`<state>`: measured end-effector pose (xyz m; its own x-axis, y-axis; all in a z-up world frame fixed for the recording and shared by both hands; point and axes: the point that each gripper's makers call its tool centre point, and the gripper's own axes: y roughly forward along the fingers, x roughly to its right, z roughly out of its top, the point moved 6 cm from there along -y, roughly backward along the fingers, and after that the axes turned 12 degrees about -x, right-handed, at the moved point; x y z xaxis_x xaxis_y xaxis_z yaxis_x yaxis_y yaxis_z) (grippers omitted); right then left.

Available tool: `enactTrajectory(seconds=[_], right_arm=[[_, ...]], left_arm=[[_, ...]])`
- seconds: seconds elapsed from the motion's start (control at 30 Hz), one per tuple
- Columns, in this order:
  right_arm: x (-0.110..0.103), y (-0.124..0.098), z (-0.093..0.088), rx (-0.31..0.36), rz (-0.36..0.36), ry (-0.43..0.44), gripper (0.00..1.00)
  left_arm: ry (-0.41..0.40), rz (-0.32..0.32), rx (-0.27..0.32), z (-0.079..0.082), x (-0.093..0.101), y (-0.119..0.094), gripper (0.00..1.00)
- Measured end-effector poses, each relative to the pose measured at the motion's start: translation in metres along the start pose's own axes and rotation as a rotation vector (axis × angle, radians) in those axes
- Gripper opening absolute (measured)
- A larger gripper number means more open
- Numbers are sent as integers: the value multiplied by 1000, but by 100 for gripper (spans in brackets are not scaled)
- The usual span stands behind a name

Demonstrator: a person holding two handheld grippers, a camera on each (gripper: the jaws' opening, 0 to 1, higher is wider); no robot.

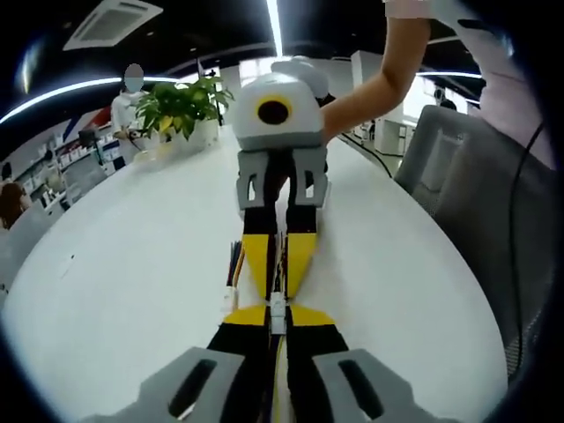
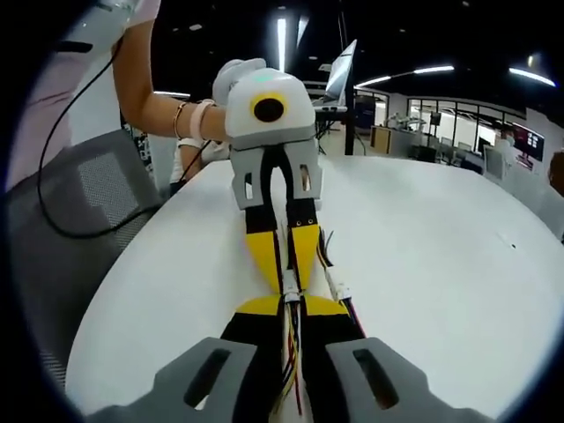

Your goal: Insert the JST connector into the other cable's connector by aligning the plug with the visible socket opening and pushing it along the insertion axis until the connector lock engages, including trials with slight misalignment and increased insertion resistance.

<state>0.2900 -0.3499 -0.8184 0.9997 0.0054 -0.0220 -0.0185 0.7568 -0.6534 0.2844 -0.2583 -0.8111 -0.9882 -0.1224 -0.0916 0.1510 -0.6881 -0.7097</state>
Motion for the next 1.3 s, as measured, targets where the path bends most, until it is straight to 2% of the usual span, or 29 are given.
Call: enactTrajectory(seconds=[0.3, 0.47, 0.8, 1.0, 1.3], right_arm=[[-2, 1, 0, 1, 8, 9, 4], [-2, 1, 0, 2, 10, 18, 4], [1, 0, -1, -4, 1, 23, 4], [2, 0, -2, -3, -9, 29, 4], [0, -2, -6, 1, -11, 51, 4]], left_arm=[[-10, 0, 2, -1, 2, -1, 0], [13, 11, -3, 0, 3, -1, 0], [-15, 21, -10, -1, 2, -2, 0], [-24, 40, -21, -2, 0, -4, 7], [-30, 36, -24, -2, 1, -4, 8]])
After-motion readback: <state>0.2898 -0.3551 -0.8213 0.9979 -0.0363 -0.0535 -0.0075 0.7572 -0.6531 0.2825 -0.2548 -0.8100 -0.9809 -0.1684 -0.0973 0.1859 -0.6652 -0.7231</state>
